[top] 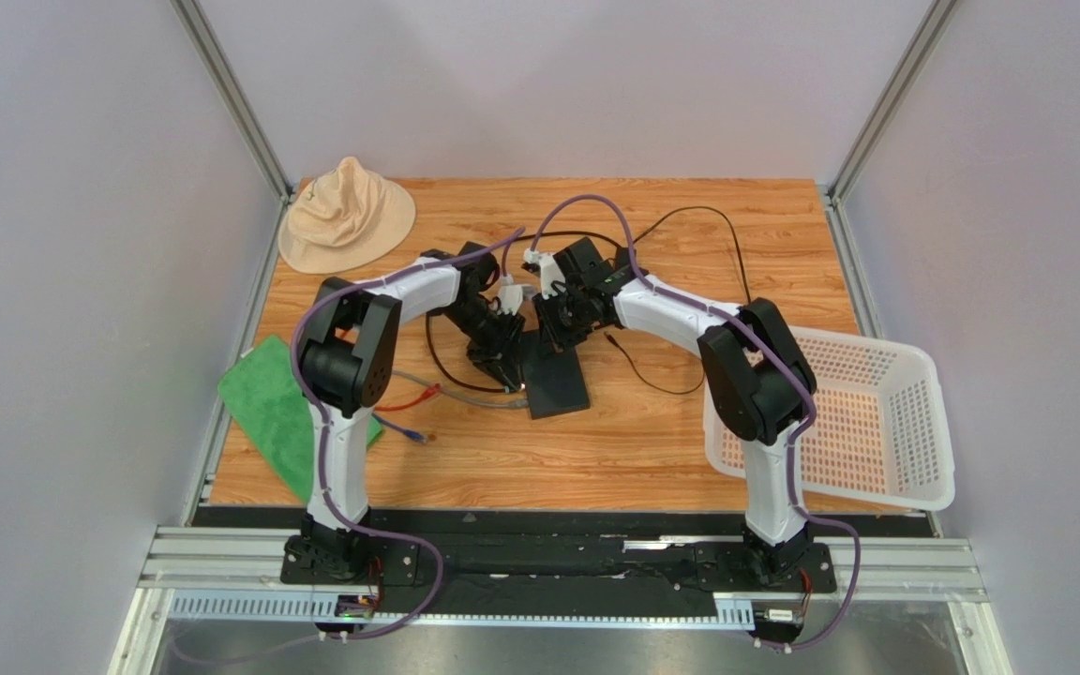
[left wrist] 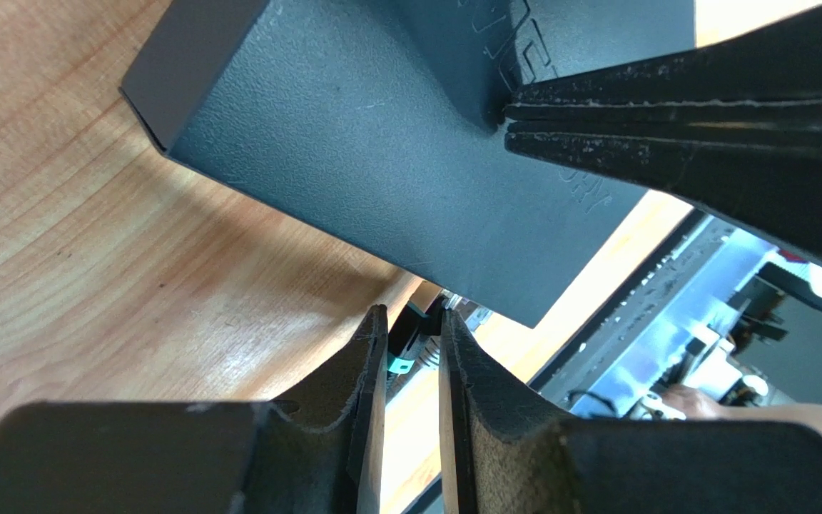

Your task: Pull the plug from the switch port

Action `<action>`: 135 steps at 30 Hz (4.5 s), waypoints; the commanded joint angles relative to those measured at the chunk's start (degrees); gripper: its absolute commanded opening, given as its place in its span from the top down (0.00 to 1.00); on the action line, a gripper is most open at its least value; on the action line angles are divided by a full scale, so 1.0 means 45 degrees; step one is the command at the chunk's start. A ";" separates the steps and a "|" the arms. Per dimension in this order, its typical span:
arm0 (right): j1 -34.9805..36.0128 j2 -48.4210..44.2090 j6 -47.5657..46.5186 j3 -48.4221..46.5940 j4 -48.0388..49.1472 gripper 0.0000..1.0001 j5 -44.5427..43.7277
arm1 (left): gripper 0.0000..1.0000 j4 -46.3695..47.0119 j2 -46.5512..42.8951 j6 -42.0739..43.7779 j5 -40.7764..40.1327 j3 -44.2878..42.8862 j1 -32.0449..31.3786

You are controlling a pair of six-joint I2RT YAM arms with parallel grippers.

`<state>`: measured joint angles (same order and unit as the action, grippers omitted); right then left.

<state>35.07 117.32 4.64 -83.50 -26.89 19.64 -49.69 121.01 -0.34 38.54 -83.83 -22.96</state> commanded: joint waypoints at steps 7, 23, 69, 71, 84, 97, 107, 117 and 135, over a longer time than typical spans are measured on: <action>-0.0156 0.1898 -0.0700 0.1584 -0.3281 1.00 -0.2118 | 1.00 -0.1420 -0.0094 0.0584 -0.3018 0.0719 0.0063; -0.0469 0.2640 -0.0602 0.1311 -0.3925 1.00 -0.1845 | 1.00 -0.2649 0.0101 0.0210 -0.3000 -0.0396 0.0649; 0.0564 -0.2789 -0.4840 0.2089 0.2420 0.84 0.2257 | 1.00 -0.5441 0.2601 0.1716 -0.5148 -0.4710 -0.0112; 0.0780 -0.2731 -0.5035 0.2247 0.2907 0.84 0.2198 | 1.00 -0.5481 0.2581 0.1755 -0.4837 -0.4672 -0.0074; 0.1465 -0.0973 -0.3828 0.1974 0.2600 0.94 0.0306 | 1.00 -0.5636 0.2484 0.1871 -0.4444 -0.4652 0.0024; 0.1054 -0.0231 -0.3298 0.2561 0.0489 0.97 -0.0751 | 1.00 -0.5793 0.1078 0.3140 -0.3760 -0.4044 0.2368; 0.0763 -0.1106 -0.2498 0.2250 0.0469 0.86 -0.1413 | 0.67 -0.5601 0.0102 0.4431 -0.0751 -0.5355 0.2388; 0.0410 -0.1913 -0.2574 -0.0186 -0.1323 0.38 -0.0167 | 0.48 -0.4879 -0.1050 0.3186 0.0319 -0.3464 0.2659; 0.1639 0.3480 -0.0738 -0.8142 -0.3829 0.68 0.2822 | 0.47 -0.3176 -0.5366 0.0134 0.0278 -0.1509 0.7363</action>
<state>40.01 131.26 -1.65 -116.88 -43.20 25.74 -65.69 102.35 3.86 37.45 -92.86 4.12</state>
